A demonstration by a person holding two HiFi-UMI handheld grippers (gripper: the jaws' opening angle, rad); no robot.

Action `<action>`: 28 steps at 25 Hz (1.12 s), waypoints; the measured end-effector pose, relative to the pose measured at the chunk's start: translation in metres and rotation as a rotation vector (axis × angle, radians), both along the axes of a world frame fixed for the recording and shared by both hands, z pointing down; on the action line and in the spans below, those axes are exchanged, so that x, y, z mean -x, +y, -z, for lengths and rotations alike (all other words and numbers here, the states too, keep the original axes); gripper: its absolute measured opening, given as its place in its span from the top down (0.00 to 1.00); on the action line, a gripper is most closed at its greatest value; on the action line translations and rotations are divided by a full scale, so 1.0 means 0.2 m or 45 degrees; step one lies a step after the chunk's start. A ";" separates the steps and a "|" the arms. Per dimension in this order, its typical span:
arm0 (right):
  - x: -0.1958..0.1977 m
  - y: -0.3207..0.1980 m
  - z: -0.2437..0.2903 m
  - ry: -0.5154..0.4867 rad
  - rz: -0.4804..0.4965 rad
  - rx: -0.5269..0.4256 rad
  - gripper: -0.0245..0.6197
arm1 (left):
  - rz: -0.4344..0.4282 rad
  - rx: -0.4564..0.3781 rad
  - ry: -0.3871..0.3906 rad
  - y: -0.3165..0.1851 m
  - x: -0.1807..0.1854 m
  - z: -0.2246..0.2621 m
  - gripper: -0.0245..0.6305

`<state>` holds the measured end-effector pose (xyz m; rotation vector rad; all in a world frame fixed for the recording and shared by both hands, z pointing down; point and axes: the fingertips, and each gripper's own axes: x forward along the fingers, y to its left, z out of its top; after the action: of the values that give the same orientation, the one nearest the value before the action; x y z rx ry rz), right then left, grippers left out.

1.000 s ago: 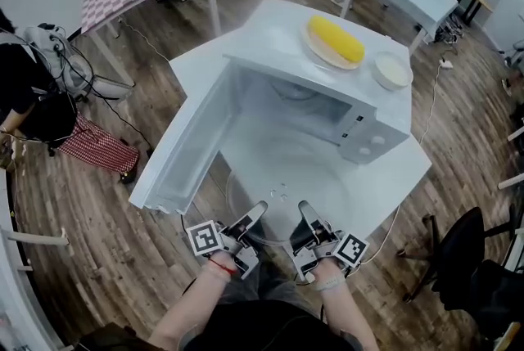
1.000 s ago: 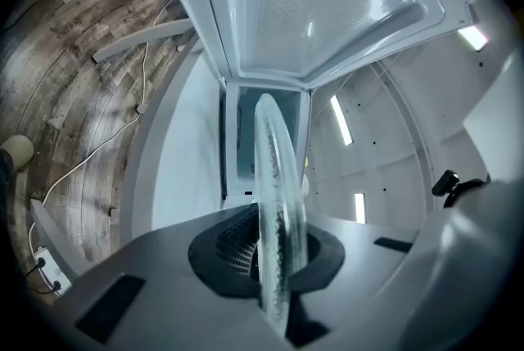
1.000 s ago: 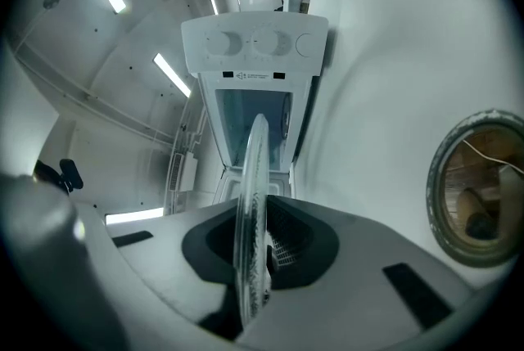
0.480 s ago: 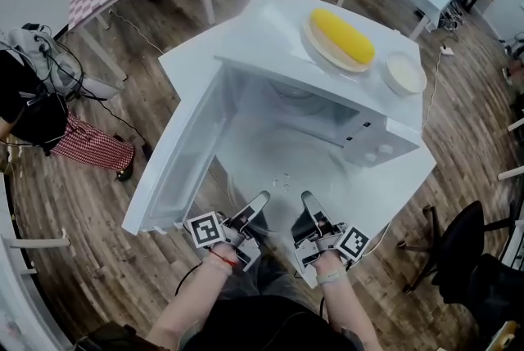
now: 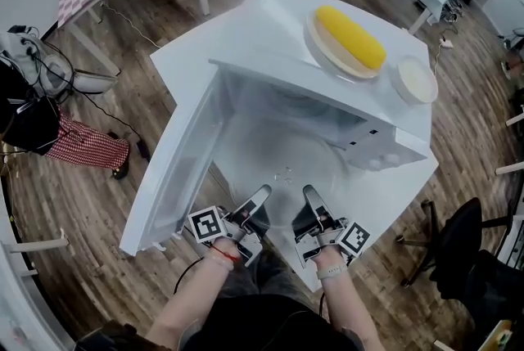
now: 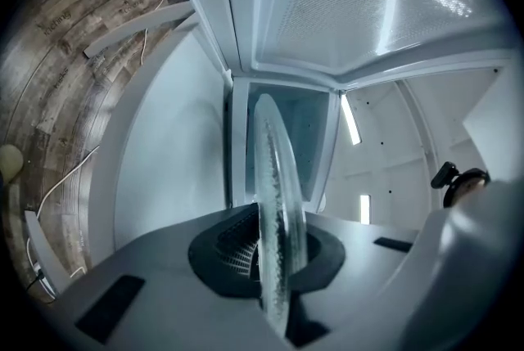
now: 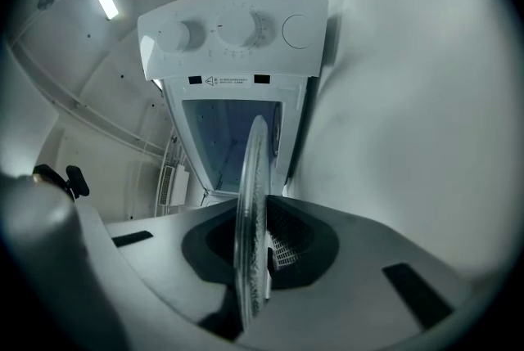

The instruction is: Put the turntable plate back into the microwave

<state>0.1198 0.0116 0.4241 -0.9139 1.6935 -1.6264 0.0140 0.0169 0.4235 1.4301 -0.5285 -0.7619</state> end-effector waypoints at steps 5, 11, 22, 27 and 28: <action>-0.01 -0.06 -0.02 0.002 -0.025 0.013 0.90 | -0.008 0.008 -0.006 -0.07 0.00 -0.02 0.92; -0.01 -0.14 -0.04 0.006 -0.038 0.021 0.90 | 0.000 0.023 0.000 -0.14 -0.01 -0.04 0.92; -0.02 -0.24 -0.08 0.002 -0.050 0.042 0.90 | 0.010 0.028 -0.020 -0.24 -0.01 -0.07 0.92; -0.02 -0.28 -0.08 0.000 -0.048 0.046 0.90 | 0.026 0.035 -0.012 -0.28 -0.01 -0.08 0.92; -0.02 -0.29 -0.08 -0.004 -0.048 0.046 0.90 | 0.028 0.035 -0.016 -0.28 -0.01 -0.08 0.92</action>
<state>0.1242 -0.0460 0.4408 -0.9548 1.6395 -1.6375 0.0167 -0.0389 0.4393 1.4060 -0.5633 -0.7612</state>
